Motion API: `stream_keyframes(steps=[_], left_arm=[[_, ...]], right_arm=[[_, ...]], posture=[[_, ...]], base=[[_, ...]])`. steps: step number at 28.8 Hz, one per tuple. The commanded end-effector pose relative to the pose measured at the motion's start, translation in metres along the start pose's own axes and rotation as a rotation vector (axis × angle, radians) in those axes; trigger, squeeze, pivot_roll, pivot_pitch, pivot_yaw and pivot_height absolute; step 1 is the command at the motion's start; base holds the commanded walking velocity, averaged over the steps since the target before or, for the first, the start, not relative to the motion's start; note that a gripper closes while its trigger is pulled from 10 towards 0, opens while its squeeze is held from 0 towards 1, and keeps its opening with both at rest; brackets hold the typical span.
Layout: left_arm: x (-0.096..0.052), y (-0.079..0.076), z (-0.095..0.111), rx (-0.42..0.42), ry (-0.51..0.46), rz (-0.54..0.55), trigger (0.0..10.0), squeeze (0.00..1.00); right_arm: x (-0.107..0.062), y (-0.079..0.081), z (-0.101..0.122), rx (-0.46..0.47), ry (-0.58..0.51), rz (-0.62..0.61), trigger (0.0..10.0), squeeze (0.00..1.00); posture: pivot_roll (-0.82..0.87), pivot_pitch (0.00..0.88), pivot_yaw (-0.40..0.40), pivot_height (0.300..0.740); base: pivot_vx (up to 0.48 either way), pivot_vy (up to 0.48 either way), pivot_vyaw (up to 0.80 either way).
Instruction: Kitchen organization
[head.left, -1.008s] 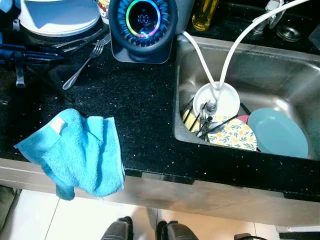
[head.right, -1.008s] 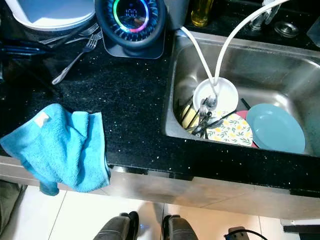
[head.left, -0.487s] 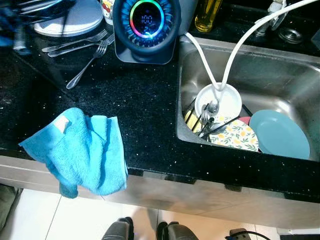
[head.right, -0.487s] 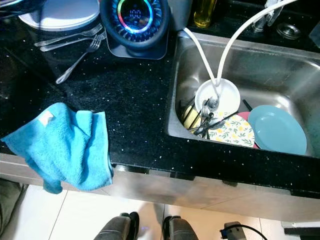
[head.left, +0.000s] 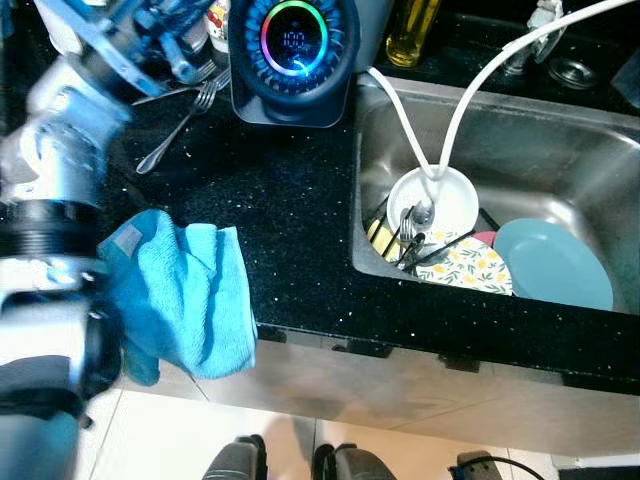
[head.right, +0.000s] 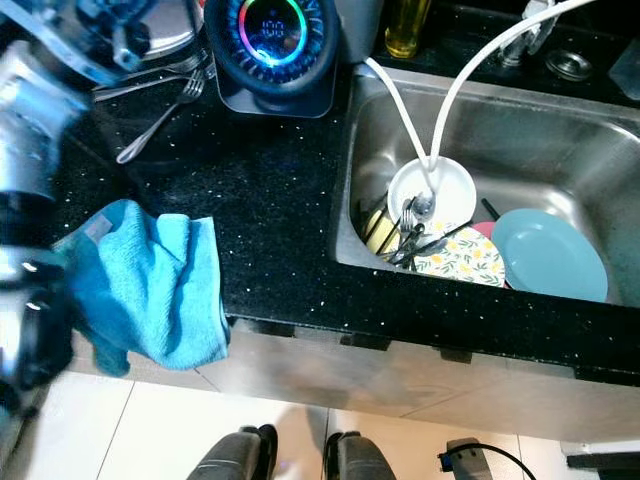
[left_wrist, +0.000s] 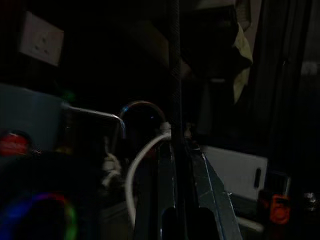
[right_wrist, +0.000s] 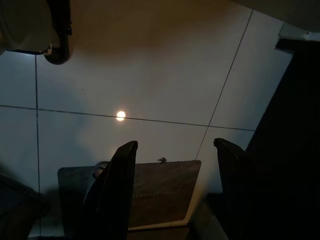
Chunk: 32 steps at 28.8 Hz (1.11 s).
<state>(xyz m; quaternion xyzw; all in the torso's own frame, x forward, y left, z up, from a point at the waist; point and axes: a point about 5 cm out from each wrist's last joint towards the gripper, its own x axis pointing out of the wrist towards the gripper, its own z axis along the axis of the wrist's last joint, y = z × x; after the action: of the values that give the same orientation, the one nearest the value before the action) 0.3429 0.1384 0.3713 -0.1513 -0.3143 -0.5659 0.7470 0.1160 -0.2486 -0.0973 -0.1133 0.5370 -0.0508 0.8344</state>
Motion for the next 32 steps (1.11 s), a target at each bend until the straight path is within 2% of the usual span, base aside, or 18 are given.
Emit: stream_keyframes(steps=[1, 5, 8, 12, 15, 16, 17, 18, 21, 22, 23, 25, 29, 30, 31, 32], left_arm=[[0.014, -0.008, -0.011, -0.019, 0.009, -0.023, 10.0, 0.00], [0.025, -0.009, -0.023, -0.047, 0.009, 0.004, 10.0, 0.00], [0.032, -0.007, -0.036, -0.040, 0.049, 0.028, 10.0, 0.00], [0.043, 0.004, -0.059, -0.012, 0.137, 0.152, 10.0, 0.00], [0.046, 0.009, -0.072, 0.037, 0.222, 0.220, 10.0, 0.00], [0.046, 0.009, -0.072, 0.037, 0.222, 0.220, 10.0, 0.00], [0.049, 0.008, -0.083, 0.086, 0.299, 0.250, 10.0, 0.00], [0.050, 0.007, -0.086, 0.097, 0.314, 0.251, 10.0, 0.00], [0.055, -0.001, -0.096, 0.121, 0.358, 0.199, 10.0, 0.00], [0.063, -0.016, -0.104, 0.109, 0.363, 0.094, 10.0, 0.00], [0.063, -0.016, -0.104, 0.109, 0.363, 0.094, 10.0, 0.00], [0.067, -0.027, -0.109, 0.093, 0.364, 0.004, 10.0, 0.00], [0.069, -0.035, -0.117, 0.085, 0.393, -0.051, 10.0, 0.00], [0.068, -0.037, -0.121, 0.078, 0.414, -0.066, 10.0, 0.08], [0.067, -0.038, -0.124, 0.073, 0.429, -0.075, 10.0, 0.37], [0.067, -0.038, -0.124, 0.073, 0.429, -0.075, 10.0, 0.37]], right_arm=[[-0.002, 0.000, -0.013, 0.013, 0.040, -0.005, 10.0, 0.00], [-0.002, 0.000, -0.013, 0.016, 0.041, -0.009, 10.0, 0.00], [-0.002, 0.000, -0.014, 0.024, 0.040, -0.013, 10.0, 0.00], [-0.002, 0.001, -0.015, 0.042, 0.044, -0.011, 10.0, 0.00], [-0.003, 0.001, -0.017, 0.047, 0.048, -0.010, 10.0, 0.00], [-0.003, 0.001, -0.017, 0.047, 0.048, -0.010, 10.0, 0.00], [-0.003, 0.002, -0.018, 0.054, 0.049, -0.015, 10.0, 0.00], [-0.003, 0.002, -0.018, 0.058, 0.049, -0.017, 10.0, 0.00], [-0.003, 0.002, -0.020, 0.056, 0.053, -0.019, 10.0, 0.00], [-0.004, 0.003, -0.021, 0.051, 0.055, -0.016, 10.0, 0.00], [-0.004, 0.003, -0.021, 0.051, 0.055, -0.016, 10.0, 0.00], [-0.004, 0.004, -0.022, 0.052, 0.055, -0.015, 10.0, 0.00], [-0.004, 0.005, -0.021, 0.054, 0.054, -0.015, 10.0, 0.00], [-0.004, 0.005, -0.021, 0.055, 0.054, -0.015, 10.0, 0.00], [-0.004, 0.005, -0.021, 0.055, 0.054, -0.016, 10.0, 0.00], [-0.004, 0.005, -0.021, 0.055, 0.054, -0.016, 10.0, 0.00]], posture=[[0.04, 0.207, -0.037, 0.740], [0.03, 0.207, -0.034, 0.740], [0.03, 0.209, -0.030, 0.740], [0.02, 0.207, -0.022, 0.740], [0.01, 0.205, -0.017, 0.740], [0.01, 0.205, -0.017, 0.740], [0.01, 0.205, -0.011, 0.740], [0.01, 0.205, -0.011, 0.740], [0.01, 0.205, -0.008, 0.740], [0.01, 0.206, -0.008, 0.740], [0.01, 0.206, -0.008, 0.740], [0.01, 0.207, -0.005, 0.740], [0.01, 0.209, -0.002, 0.740], [0.01, 0.210, -0.002, 0.740], [0.01, 0.210, -0.002, 0.740], [0.01, 0.210, -0.002, 0.740]], base=[[0.000, 0.000, 0.00], [0.000, 0.000, 0.00], [0.000, 0.000, 0.00], [0.000, 0.000, -0.37], [0.000, 0.000, -0.80], [0.000, 0.000, -0.80], [0.000, 0.000, -0.80], [0.000, 0.000, -0.80], [0.000, 0.000, -0.22], [0.000, 0.000, 0.00], [0.000, 0.000, 0.00], [0.000, 0.000, 0.00], [0.000, 0.000, 0.00], [0.000, 0.000, 0.00], [0.000, 0.000, 0.00], [0.000, 0.000, 0.00]])
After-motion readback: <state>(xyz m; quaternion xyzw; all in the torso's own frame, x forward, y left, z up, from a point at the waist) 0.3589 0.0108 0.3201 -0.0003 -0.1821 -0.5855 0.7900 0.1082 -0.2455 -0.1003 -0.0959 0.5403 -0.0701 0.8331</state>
